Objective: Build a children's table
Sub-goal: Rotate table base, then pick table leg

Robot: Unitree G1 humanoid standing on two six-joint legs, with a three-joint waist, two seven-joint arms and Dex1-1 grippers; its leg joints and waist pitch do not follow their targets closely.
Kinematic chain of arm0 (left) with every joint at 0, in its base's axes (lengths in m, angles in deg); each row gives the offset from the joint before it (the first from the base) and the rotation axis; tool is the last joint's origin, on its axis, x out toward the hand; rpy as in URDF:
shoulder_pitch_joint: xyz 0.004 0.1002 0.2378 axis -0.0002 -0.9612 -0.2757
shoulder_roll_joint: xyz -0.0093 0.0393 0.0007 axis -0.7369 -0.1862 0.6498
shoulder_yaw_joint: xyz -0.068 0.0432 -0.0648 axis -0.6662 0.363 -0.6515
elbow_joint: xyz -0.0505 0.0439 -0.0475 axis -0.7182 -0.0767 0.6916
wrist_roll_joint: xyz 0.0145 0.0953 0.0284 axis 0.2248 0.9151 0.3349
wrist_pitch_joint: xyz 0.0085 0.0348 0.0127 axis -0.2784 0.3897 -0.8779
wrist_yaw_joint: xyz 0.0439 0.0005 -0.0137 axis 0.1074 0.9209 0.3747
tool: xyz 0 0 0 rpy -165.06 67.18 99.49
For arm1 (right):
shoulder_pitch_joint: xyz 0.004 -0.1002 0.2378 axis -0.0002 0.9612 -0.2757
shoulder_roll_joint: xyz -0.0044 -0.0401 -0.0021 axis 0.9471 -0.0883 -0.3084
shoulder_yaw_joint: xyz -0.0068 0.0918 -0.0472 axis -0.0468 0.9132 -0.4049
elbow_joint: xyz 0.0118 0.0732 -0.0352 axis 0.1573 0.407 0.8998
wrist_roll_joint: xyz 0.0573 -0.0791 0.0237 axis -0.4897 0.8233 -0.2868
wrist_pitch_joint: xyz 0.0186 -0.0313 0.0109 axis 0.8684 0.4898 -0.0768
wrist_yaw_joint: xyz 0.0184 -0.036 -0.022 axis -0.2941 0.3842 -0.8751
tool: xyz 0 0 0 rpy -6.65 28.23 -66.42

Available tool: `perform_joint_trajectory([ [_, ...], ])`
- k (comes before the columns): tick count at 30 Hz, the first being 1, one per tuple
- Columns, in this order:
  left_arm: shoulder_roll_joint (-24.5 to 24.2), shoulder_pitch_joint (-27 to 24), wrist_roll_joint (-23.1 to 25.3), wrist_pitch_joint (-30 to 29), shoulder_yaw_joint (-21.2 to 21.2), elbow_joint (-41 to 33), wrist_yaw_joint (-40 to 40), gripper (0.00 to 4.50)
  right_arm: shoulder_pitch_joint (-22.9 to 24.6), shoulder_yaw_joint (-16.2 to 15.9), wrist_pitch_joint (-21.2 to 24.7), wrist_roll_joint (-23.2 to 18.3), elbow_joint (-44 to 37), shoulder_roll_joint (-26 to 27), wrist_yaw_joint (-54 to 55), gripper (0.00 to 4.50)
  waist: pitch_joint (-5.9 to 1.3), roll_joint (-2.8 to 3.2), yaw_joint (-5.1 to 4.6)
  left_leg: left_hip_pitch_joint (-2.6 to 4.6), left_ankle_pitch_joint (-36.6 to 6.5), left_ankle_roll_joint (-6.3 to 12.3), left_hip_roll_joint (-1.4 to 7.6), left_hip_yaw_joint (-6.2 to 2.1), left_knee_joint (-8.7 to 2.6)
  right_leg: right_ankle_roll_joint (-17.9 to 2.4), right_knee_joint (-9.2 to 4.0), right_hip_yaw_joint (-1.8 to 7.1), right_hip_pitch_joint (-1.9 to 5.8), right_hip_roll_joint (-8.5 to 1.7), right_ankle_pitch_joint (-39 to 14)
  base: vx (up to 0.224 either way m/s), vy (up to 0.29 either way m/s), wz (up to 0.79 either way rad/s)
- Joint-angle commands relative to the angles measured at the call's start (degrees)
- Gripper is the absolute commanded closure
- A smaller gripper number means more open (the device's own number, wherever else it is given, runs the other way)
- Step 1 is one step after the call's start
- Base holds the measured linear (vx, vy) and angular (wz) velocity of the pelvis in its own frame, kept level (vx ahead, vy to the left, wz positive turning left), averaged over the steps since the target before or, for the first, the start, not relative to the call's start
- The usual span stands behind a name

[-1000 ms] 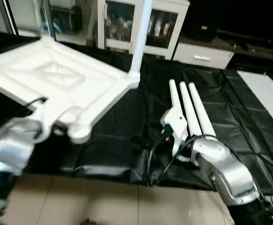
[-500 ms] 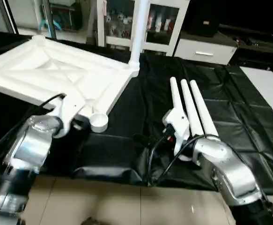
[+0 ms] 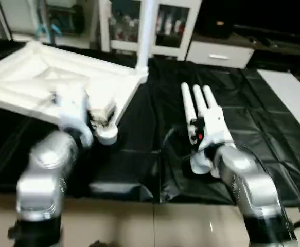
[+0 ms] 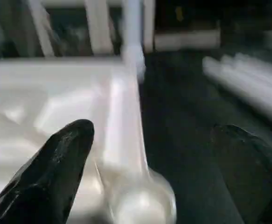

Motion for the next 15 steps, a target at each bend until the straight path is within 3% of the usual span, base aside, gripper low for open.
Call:
perform_joint_trajectory([
  [1,1.3,1.9,0.4,3.1,1.2,-0.3,0.8,0.00,-2.8,2.8,2.0,-0.4,2.1,0.5,2.6,0.52,-3.61,2.03,-0.13,0.83,-24.4,-2.91,0.45,-0.34,-4.45,-2.6,-5.11,1.69,1.70,-1.80,-24.6,0.000,0.000,0.00],
  [3,2.2,2.3,0.0,3.6,0.7,0.1,0.6,0.00,-3.5,2.9,2.2,0.0,3.0,0.3,3.1,0.24,-3.67,2.00,-0.07,0.91,-24.1,-3.34,0.54,-0.26,-4.42,-4.1,-4.71,1.72,1.83,-1.70,-21.6,0.000,0.000,0.00],
  [5,3.0,3.3,0.7,5.6,0.3,2.8,-0.8,0.00,-6.2,2.4,3.8,1.0,7.8,-0.3,3.5,0.15,-3.74,2.86,0.00,0.75,-22.6,-3.50,0.50,-0.28,-4.42,-5.3,-4.11,1.87,2.22,-1.74,-17.9,0.000,0.000,0.00],
  [8,1.0,3.0,-1.6,6.5,2.3,4.1,2.2,0.00,-10.6,1.6,5.5,1.8,16.0,-0.7,3.5,0.07,-4.01,1.89,-0.16,0.45,-19.9,-2.77,0.19,0.20,-4.03,-6.4,-3.85,2.01,2.43,-1.75,-16.8,0.000,0.000,0.00],
  [10,0.6,2.8,-1.9,6.7,2.6,3.8,3.0,0.00,-11.0,1.6,5.5,1.9,16.7,-0.7,3.5,0.07,-4.34,2.40,0.10,0.34,-15.7,-2.69,0.40,0.29,-3.90,-7.6,-3.23,2.13,2.73,-1.91,-12.5,0.000,0.000,0.00],
  [11,-0.8,2.4,-3.4,7.0,3.3,2.8,6.7,0.00,-12.7,1.6,6.0,2.6,19.0,-0.9,4.1,0.07,-4.45,2.26,0.17,0.27,-13.1,-2.37,0.37,0.39,-3.78,-8.5,-2.79,2.06,2.86,-1.92,-9.9,0.000,0.000,0.00],
  [12,-2.2,2.2,-3.8,7.3,4.2,2.3,9.6,0.00,-14.2,1.3,7.0,3.3,20.7,-1.1,4.9,0.07,-4.42,1.66,0.02,0.14,-12.5,-2.14,0.34,0.58,-3.79,-8.7,-2.77,2.06,2.95,-1.79,-9.5,0.000,0.000,0.00],
  [13,-3.1,2.2,-4.0,7.4,4.7,2.0,11.4,0.00,-15.0,1.1,7.7,3.9,21.7,-1.3,5.3,0.07,-4.46,1.97,0.17,0.22,-11.6,-2.22,0.35,0.49,-3.73,-9.1,-2.46,2.04,2.95,-1.88,-9.1,0.000,0.000,0.00],
  [15,-4.8,2.3,-5.6,8.6,5.5,1.2,16.1,0.00,-18.0,0.2,10.2,5.6,25.4,-1.4,7.4,0.07,-4.28,1.62,0.07,0.44,-10.4,-2.13,0.36,0.79,-3.75,-9.6,-2.43,2.06,2.80,-1.75,-9.2,0.000,0.000,0.00],
])
